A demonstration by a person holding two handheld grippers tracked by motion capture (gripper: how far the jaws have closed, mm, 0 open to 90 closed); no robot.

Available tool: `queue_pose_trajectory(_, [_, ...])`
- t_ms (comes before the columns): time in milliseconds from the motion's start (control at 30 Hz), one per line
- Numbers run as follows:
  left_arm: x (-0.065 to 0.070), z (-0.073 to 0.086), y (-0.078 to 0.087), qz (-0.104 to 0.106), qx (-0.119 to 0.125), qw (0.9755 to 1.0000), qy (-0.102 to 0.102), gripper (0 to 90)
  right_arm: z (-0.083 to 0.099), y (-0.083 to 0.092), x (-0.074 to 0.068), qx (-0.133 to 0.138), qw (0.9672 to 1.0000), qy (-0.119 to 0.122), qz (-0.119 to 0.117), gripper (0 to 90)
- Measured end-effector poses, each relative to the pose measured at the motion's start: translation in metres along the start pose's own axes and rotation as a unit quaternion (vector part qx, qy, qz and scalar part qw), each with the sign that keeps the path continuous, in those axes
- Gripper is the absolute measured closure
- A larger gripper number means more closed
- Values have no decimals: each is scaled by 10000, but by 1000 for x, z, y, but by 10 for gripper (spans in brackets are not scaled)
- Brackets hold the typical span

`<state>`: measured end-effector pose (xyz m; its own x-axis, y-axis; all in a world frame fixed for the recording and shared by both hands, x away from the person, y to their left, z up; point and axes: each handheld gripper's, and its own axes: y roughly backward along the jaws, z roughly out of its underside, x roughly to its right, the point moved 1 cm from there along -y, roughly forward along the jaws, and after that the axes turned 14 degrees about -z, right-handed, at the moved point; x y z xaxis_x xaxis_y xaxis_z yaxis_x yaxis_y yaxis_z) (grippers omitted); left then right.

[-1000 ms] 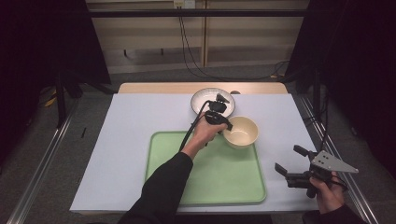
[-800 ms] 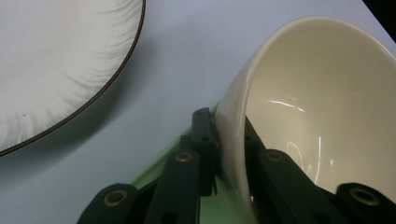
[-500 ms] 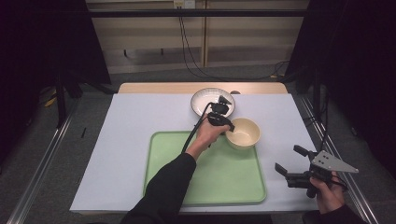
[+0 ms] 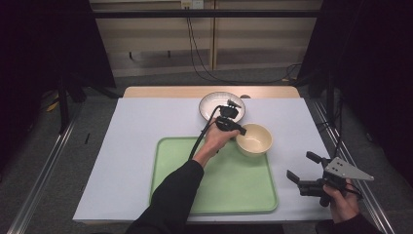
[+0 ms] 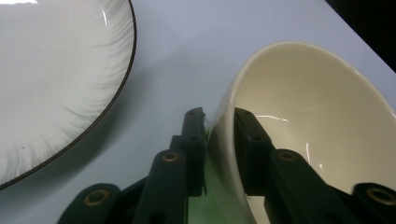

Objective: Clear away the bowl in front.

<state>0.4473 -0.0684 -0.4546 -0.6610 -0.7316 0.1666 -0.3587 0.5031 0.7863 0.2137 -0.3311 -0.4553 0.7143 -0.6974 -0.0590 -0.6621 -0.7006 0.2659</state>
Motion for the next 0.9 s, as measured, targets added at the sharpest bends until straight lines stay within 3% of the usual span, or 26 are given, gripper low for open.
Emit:
queue_pose_trajectory(133, [0,0,4,-86,153,9998,-119,651,0,0,0,-4,10000,-14,19,15])
queue_pose_trajectory(167, [1,0,4,-107,221,9997,-80,607,0,0,-1,-8,10000,-16,13,14])
queue_pose_trajectory(200, [-1,0,5,-137,262,9994,-203,566,0,0,0,6,10000,-9,5,14])
queue_pose_trajectory(333, [-1,2,9,-200,465,9986,-159,357,0,0,0,-2,10000,-6,0,15])
queue_pose_trajectory(567, [-5,4,21,-440,847,9952,-206,85,0,0,0,-1,10000,-5,22,15])
queue_pose_trajectory(800, [-7,6,35,-541,1071,9927,-154,46,0,0,0,19,10000,13,18,14])
queue_pose_trajectory(900, [-7,7,40,-706,1088,9914,-179,36,-1,0,0,5,10000,0,20,14])
